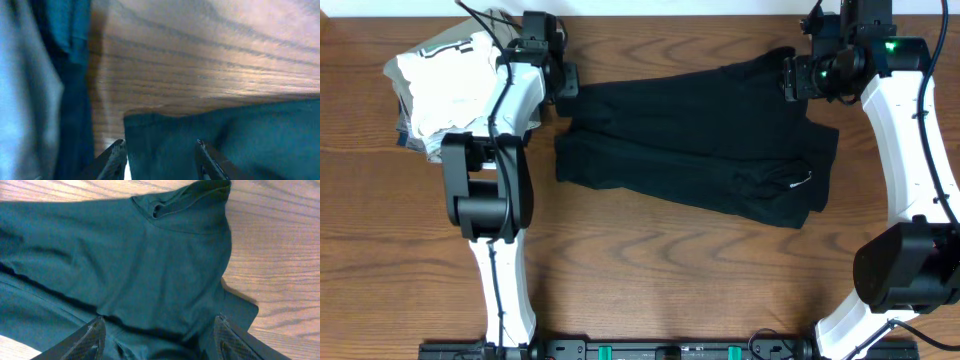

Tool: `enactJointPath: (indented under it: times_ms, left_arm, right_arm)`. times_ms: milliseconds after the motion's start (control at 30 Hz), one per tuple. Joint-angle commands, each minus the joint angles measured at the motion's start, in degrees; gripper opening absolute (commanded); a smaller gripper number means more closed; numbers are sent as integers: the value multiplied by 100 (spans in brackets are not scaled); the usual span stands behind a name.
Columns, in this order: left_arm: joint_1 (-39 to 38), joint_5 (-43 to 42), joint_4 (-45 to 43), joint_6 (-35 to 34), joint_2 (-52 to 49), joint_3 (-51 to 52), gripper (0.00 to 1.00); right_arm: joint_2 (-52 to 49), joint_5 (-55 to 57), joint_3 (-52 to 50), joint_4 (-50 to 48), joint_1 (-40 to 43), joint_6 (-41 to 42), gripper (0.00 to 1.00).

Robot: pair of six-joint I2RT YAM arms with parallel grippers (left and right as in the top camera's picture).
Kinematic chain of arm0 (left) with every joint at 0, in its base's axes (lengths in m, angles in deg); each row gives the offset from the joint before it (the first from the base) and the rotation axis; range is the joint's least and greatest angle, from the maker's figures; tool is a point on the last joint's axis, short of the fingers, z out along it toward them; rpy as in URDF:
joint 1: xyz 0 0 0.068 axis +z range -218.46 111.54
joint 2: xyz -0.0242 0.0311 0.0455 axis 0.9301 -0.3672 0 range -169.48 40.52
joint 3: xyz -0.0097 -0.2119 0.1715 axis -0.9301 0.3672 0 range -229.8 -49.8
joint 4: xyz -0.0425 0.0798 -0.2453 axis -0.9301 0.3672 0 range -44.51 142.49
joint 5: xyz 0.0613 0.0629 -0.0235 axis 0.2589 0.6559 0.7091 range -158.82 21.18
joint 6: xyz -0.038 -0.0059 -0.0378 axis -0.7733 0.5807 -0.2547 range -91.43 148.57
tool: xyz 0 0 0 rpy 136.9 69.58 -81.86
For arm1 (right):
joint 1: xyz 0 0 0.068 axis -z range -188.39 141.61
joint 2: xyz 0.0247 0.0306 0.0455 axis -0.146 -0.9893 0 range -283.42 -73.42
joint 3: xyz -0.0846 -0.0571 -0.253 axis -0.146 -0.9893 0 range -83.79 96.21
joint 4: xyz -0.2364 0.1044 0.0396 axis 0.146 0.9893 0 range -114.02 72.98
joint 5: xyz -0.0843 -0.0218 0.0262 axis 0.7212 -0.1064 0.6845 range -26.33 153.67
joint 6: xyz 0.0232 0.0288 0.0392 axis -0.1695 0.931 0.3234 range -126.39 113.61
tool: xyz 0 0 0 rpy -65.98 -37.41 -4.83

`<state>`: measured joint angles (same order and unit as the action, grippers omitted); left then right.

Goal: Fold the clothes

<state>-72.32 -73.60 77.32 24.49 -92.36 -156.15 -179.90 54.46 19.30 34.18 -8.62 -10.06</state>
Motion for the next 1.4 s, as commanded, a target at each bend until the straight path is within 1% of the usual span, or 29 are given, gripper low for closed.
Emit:
enactJointPath:
  times_ms: [0,67,133,233,467,533,633,667,700,900,1000,1167,1367]
  left_arm:
    - [26,-81,-79,109,-175,-44,48]
    - [26,-79,-114,109,-221,-44,51]
    - [26,-81,-146,107,-278,-44,57]
    - [26,-81,-203,107,-369,-44,63]
    - [26,-79,-249,107,-540,-44,62]
    - [26,-79,-249,107,-575,-42,51]
    - [26,-79,-247,107,-608,-42,24]
    - [26,-74,-245,107,-605,-42,12]
    - [31,-52,-256,107,-592,-42,6]
    - [37,138,-280,105,-356,-48,6]
    - [35,136,-260,103,-131,-48,6]
    - [26,133,-192,103,203,-48,6]
    - [26,133,-87,103,302,-46,6]
  right_arm:
    - [4,-26,17,-9,-55,-120,68]
    - [4,-26,17,-9,-55,-120,68]
    - [4,-26,17,-9,-55,-120,68]
    - [4,-26,17,-9,-55,-120,68]
    - [4,-26,17,-9,-57,-122,69]
    - [4,-26,17,-4,-61,-120,69]
    - [4,-28,17,-9,-59,-116,68]
    - [4,-26,17,-13,-59,-116,68]
    - [4,-26,17,-17,-59,-116,68]
    - [2,-26,17,-122,-59,-118,68]
    - [-42,-26,17,-354,-59,-118,68]
    - [-321,-7,17,-1012,-59,-116,67]
    - [-1064,269,17,-2013,-55,-81,67]
